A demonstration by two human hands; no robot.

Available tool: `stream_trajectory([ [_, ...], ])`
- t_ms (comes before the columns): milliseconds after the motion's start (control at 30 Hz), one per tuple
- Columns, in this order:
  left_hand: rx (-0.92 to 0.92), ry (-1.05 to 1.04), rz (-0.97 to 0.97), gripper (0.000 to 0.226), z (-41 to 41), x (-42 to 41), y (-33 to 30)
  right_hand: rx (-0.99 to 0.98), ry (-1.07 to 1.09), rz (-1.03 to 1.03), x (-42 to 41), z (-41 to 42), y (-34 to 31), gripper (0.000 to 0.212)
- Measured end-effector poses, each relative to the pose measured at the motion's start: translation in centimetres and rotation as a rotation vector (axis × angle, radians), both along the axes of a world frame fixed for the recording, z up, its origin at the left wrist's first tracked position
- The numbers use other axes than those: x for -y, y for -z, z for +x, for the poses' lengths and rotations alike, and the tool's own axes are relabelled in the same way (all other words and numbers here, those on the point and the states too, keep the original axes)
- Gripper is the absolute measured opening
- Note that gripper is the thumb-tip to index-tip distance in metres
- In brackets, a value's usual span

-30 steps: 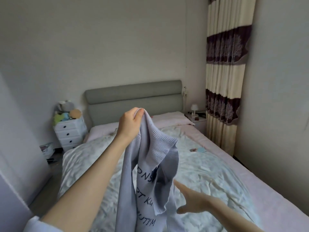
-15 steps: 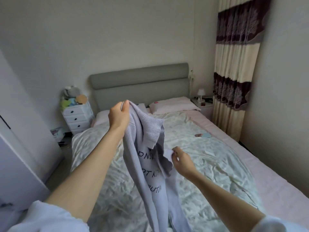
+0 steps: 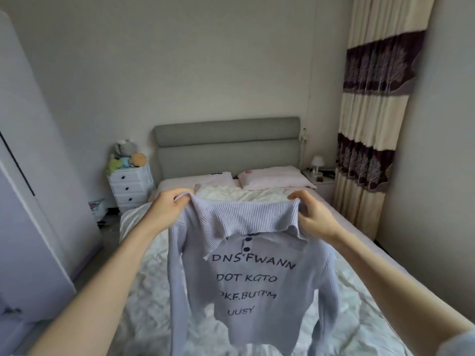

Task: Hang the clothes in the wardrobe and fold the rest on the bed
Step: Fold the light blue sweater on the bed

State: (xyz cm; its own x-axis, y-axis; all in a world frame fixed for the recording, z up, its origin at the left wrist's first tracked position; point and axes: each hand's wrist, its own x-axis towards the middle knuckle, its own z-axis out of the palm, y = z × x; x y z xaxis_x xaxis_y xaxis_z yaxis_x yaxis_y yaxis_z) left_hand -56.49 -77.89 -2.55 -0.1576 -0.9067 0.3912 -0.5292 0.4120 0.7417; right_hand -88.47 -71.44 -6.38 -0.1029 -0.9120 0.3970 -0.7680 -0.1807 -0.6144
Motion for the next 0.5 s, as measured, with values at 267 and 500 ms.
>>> stream_trajectory([
  [267, 0.128, -0.335, -0.234, 0.019, 1.3, -6.1, 4.5, -0.044, 0.048, -0.224, -6.4, 1.9, 1.4, 0.01],
  [500, 0.067, -0.387, -0.362, 0.022, 1.9, -13.9, 6.2, -0.026, 0.08, -0.381, -14.4, 2.0, 2.0, 0.012],
])
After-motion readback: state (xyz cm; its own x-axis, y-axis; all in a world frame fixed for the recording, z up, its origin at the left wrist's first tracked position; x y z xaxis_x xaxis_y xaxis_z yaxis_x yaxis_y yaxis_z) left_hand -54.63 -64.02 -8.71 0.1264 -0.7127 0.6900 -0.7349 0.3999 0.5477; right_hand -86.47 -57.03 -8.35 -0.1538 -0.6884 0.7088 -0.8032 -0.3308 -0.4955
